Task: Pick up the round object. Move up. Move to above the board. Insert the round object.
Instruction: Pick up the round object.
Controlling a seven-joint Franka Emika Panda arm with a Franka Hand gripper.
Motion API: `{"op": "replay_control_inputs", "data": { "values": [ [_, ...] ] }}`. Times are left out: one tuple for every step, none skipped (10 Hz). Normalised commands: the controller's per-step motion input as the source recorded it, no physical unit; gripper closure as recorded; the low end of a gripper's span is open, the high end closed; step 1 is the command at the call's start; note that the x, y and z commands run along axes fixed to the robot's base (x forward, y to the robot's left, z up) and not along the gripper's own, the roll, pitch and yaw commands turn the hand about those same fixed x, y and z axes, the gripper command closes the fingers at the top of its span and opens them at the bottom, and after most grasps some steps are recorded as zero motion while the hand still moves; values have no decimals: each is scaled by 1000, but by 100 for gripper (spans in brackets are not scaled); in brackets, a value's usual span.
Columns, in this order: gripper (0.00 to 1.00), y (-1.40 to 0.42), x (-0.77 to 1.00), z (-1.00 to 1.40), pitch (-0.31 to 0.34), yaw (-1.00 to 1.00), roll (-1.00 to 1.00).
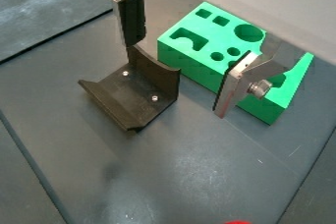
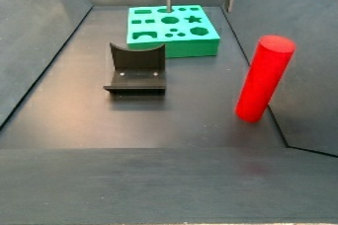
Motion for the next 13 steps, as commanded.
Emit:
{"op": "replay_control_inputs", "data": {
  "values": [
    [0, 0, -134, -23, -47, -129, 40],
    [0, 17, 0, 0, 0, 0, 7],
    [0, 0, -11, -74, 0, 17, 87],
    [0, 80, -743, 34, -56, 0, 71],
    [0, 131, -929, 49, -106, 0, 87],
    [0, 200, -1000, 80, -123, 0, 101],
    [0, 229, -1000, 97, -131, 0, 113],
    [0, 297, -1000, 14, -140, 0, 113],
    [0, 369, -1000, 0, -139, -66, 119],
    [0, 400, -1000, 0, -137, -163, 80],
    [0, 403, -946, -37, -121, -260, 33],
    [0, 403, -940, -40, -119, -269, 27],
    [0, 351, -883, -20, -137, -274, 0]
  ]
}}
